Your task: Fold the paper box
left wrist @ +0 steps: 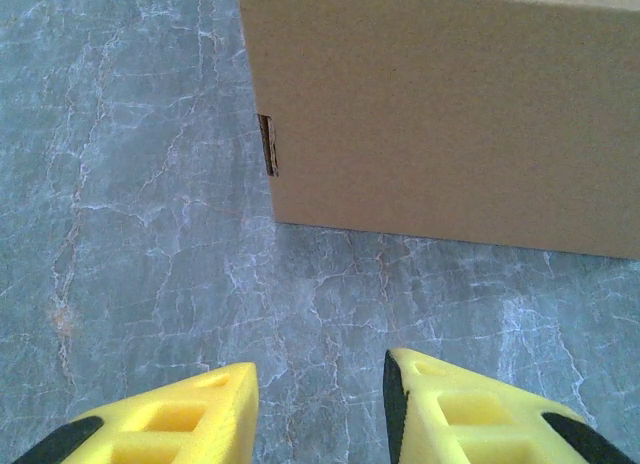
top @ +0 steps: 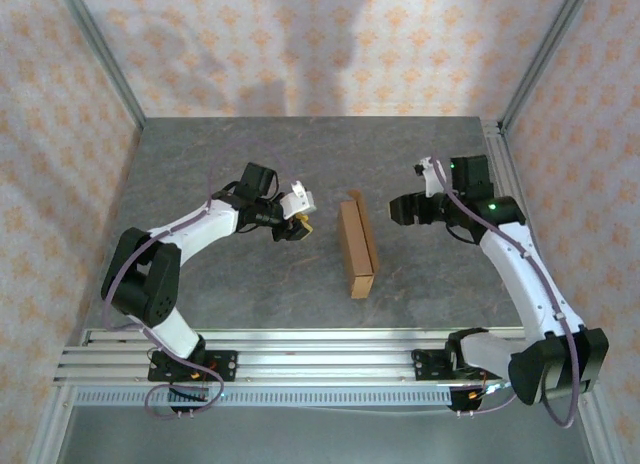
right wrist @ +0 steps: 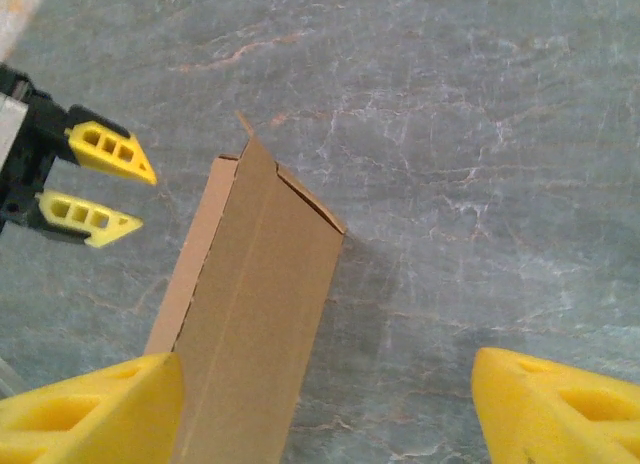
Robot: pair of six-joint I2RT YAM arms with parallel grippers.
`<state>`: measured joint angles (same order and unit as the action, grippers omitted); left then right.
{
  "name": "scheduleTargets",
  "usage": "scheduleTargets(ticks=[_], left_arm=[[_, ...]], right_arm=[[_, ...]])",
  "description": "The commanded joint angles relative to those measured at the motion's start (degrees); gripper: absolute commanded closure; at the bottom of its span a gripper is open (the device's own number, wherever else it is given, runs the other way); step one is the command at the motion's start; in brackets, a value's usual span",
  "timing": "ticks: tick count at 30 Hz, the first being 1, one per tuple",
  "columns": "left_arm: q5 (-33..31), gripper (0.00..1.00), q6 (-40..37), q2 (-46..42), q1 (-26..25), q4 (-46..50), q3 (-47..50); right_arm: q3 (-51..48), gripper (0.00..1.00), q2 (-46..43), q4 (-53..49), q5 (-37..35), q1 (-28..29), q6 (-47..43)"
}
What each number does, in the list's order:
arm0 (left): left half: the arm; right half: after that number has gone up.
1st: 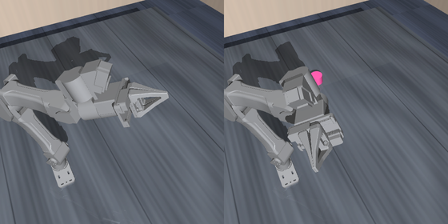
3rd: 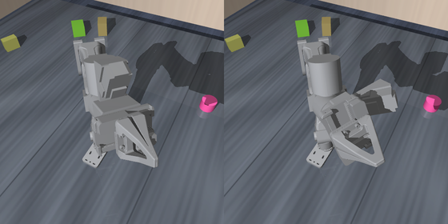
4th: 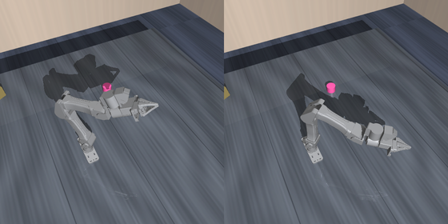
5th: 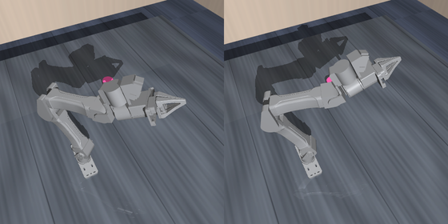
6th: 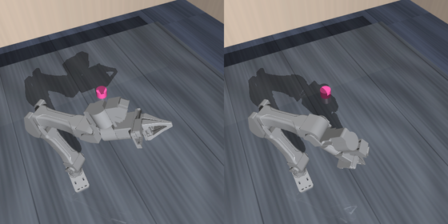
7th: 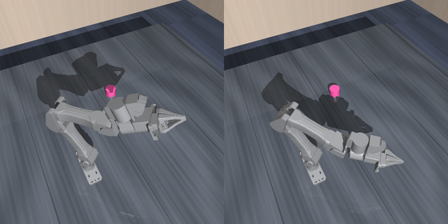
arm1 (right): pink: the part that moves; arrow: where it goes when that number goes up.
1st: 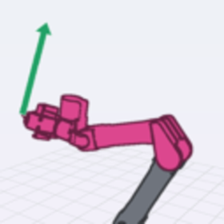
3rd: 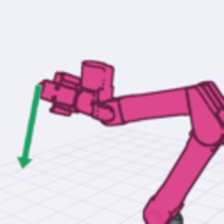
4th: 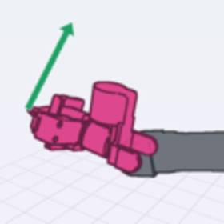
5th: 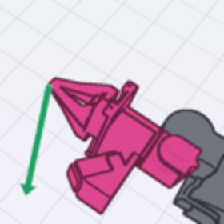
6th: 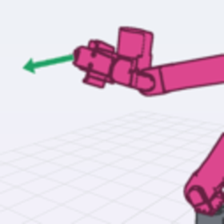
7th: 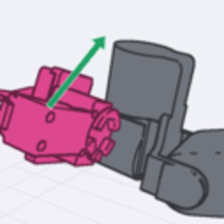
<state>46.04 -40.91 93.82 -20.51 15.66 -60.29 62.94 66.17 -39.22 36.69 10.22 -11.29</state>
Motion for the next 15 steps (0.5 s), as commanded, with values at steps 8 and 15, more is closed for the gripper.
scheduleTargets(ticks=[8,15], left_arm=[[-0.80,0.58,2.40,0.14,-1.54,1.10,-2.29],[-3.18,0.41,10.02,0.00,-1.51,-3.68,-1.66]], right_arm=[[1.17,0.22,-2.67,0.71,-4.01,3.16,14.14],[10.49,0.24,5.85,-6.69,-16.91,14.65,15.67]])
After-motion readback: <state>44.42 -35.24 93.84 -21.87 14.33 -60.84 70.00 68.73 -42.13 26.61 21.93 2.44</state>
